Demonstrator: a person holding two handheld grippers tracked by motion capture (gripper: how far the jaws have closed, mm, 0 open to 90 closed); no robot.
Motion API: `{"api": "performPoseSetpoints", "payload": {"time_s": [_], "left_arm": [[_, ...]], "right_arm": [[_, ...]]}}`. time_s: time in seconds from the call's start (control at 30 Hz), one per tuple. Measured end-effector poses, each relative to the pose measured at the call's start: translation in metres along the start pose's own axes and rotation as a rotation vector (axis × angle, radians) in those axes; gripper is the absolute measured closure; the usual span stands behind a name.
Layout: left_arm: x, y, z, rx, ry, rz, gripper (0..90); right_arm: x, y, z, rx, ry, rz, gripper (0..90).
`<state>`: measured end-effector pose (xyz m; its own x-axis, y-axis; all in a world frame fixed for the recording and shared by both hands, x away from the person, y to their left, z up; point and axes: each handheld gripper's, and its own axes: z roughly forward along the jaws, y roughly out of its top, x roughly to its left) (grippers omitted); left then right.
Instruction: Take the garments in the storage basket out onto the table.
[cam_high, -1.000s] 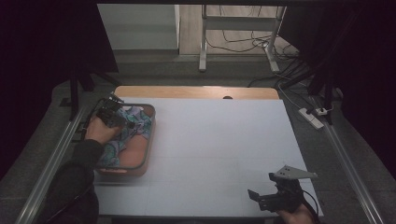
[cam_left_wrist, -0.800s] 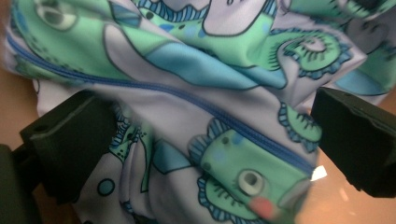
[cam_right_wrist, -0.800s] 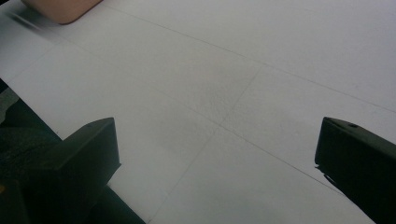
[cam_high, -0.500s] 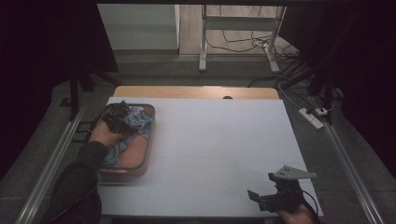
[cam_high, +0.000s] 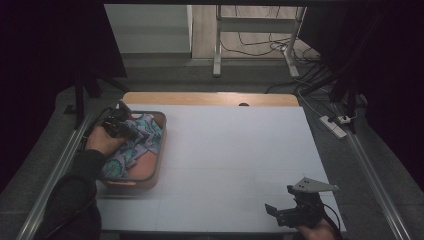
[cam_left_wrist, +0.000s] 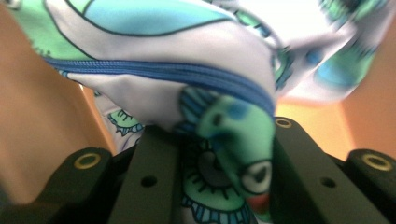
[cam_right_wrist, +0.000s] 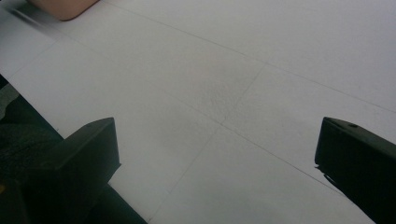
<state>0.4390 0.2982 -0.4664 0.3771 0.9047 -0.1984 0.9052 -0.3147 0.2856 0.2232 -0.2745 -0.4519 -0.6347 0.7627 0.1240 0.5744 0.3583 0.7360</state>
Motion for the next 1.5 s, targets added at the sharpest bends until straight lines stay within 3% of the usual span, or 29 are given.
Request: {"api": "performPoseSetpoints", "payload": {"time_s": [0.23,0.57,0.97,1.27,1.5], "left_arm": [[-0.007,0.001,-0.030,-0.096,-0.071,0.018,75.3],[-0.024,0.007,-0.073,-0.194,-0.099,0.051,75.1],[-0.041,0.018,-0.113,-0.274,-0.123,0.090,75.2],[-0.062,0.033,-0.136,-0.329,-0.170,0.114,75.2],[-0.078,0.044,-0.153,-0.379,-0.231,0.137,75.3]], "right_arm": [[0.000,0.000,0.000,0.004,0.000,-0.003,0.0],[0.000,0.000,0.000,0.005,0.000,-0.002,0.0],[0.000,0.000,0.001,0.005,-0.003,-0.004,0.0],[0.000,0.000,0.000,0.004,-0.001,0.000,0.0],[0.000,0.000,0.000,0.003,0.000,0.002,0.0]]}}
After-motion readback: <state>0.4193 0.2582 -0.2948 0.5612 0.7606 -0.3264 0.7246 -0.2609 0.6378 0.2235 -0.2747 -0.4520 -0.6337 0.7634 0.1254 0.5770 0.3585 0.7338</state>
